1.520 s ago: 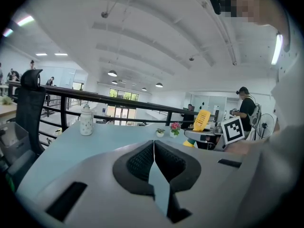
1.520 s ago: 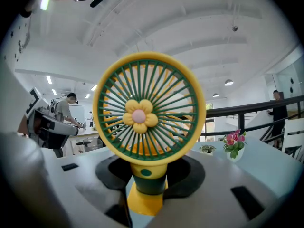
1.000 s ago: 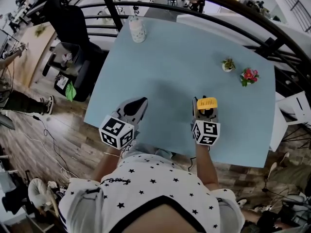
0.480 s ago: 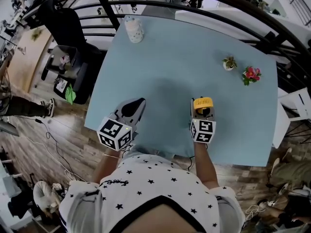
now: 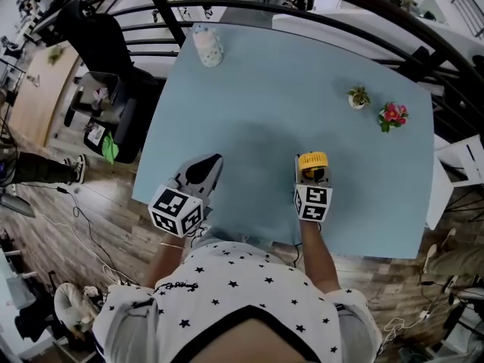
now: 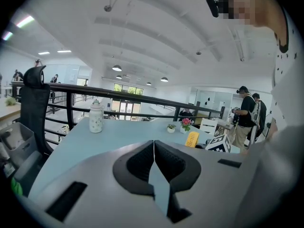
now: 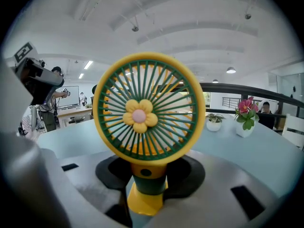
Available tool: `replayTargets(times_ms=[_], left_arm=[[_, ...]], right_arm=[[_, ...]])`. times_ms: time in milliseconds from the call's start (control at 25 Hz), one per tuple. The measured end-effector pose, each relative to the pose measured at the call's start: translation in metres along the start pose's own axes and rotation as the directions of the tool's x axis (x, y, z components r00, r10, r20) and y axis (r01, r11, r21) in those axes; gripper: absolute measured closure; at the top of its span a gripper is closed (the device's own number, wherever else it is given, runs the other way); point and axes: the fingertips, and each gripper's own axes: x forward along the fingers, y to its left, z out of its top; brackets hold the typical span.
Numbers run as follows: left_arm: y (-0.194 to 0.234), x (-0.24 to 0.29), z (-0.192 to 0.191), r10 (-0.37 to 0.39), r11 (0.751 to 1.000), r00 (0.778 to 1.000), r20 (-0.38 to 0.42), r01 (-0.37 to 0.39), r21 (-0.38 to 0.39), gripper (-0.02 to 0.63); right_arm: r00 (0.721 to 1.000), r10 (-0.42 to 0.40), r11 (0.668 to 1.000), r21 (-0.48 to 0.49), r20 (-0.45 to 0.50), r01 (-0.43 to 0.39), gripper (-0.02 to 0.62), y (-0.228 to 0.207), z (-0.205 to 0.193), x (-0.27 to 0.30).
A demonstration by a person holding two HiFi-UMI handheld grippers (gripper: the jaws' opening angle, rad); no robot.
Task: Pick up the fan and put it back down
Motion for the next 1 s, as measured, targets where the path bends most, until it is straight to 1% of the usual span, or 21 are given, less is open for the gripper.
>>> replayTargets(times_ms=[440, 840, 1000], left_arm=[[0.001, -0.002, -0.001, 0.009, 1.0, 1.0, 0.002, -0.009, -0.002, 0.577], [-0.002, -0.006, 0.0, 0.013, 1.0, 1.0, 0.004, -0.013, -0.002, 0.577], [-0.002, -0.007, 0.001, 0.013, 1.0, 1.0, 0.008, -0.013, -0.002, 0.577]], right_arm=[[0.999, -0.003, 1.0, -0.004, -0.043, 0.003, 0.436, 0.002, -0.018, 0.004], [0.999, -0.014, 1.0, -0.006, -0.032, 0.014, 0.436, 0.001, -0.018, 0.003], [0.999, -0.011, 1.0, -0.021, -0.053, 0.01, 0.431, 0.002, -0.021, 0.006]])
